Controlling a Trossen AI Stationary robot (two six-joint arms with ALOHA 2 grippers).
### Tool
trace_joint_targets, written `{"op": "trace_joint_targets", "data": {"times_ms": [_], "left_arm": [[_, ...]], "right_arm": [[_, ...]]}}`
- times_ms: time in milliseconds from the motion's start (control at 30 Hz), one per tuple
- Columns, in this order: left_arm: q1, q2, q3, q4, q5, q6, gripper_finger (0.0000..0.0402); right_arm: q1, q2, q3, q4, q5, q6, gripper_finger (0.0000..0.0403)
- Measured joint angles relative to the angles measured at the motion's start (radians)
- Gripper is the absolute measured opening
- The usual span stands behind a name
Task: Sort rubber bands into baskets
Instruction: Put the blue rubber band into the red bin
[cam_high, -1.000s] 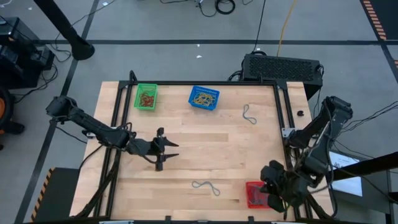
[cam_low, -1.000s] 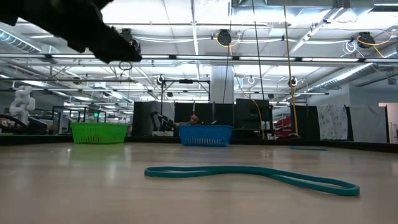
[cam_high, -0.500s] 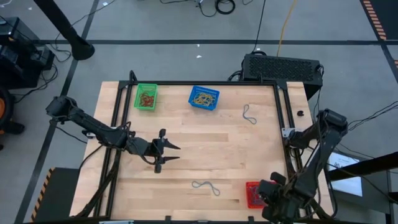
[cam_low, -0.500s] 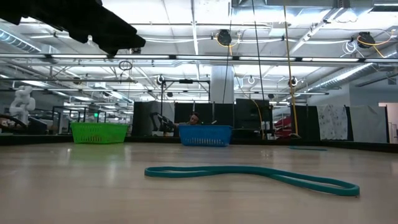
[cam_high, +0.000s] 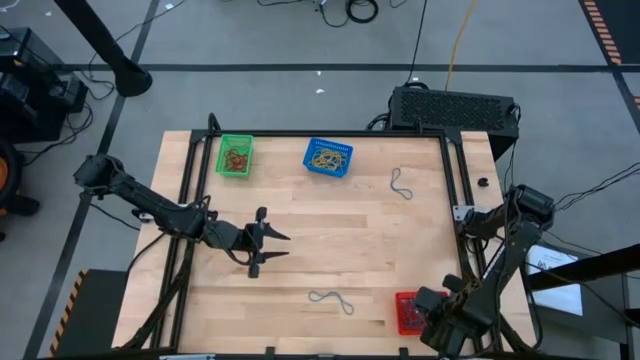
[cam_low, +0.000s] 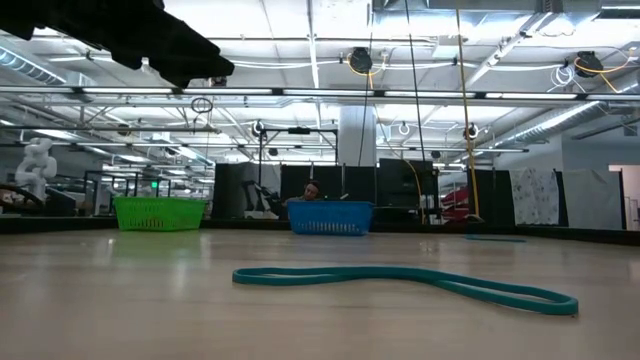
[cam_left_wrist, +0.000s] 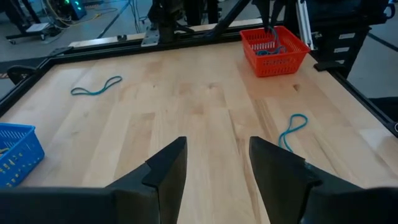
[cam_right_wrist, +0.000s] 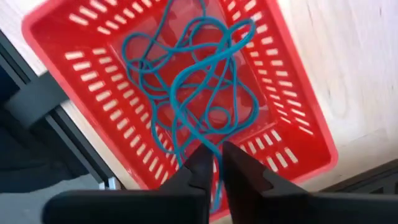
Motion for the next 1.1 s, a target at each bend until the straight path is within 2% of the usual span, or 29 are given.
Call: {"op": "trace_joint_targets", "data": {"times_ms": [233, 467, 700, 900, 1100], "left_arm": [[0.000, 0.000, 0.000, 0.000, 0.000, 0.000, 0.0182], [-0.001, 0.000, 0.000, 0.000, 0.000, -0.002, 0.0182], [-0.001, 0.000, 0.000, -0.002, 0.019, -0.003, 0.0182], [-0.001, 0.004, 0.000, -0.001, 0.030, -0.028, 0.0182], [-0.001, 0.026, 0.000, 0.000, 0.031, -0.030, 0.0182]], "right_arm": [[-0.031, -0.032, 0.000, -0.001, -0.004, -0.001, 0.0093], [-0.063, -0.119, 0.000, 0.021, -0.004, 0.005, 0.0163], [-0.110, -0.168, 0.000, 0.068, 0.052, -0.043, 0.0189], [-0.230, -0.147, 0.000, 0.163, 0.140, -0.300, 0.0189], [-0.356, -0.084, 0.001, 0.473, 0.244, -0.740, 0.0189]]}}
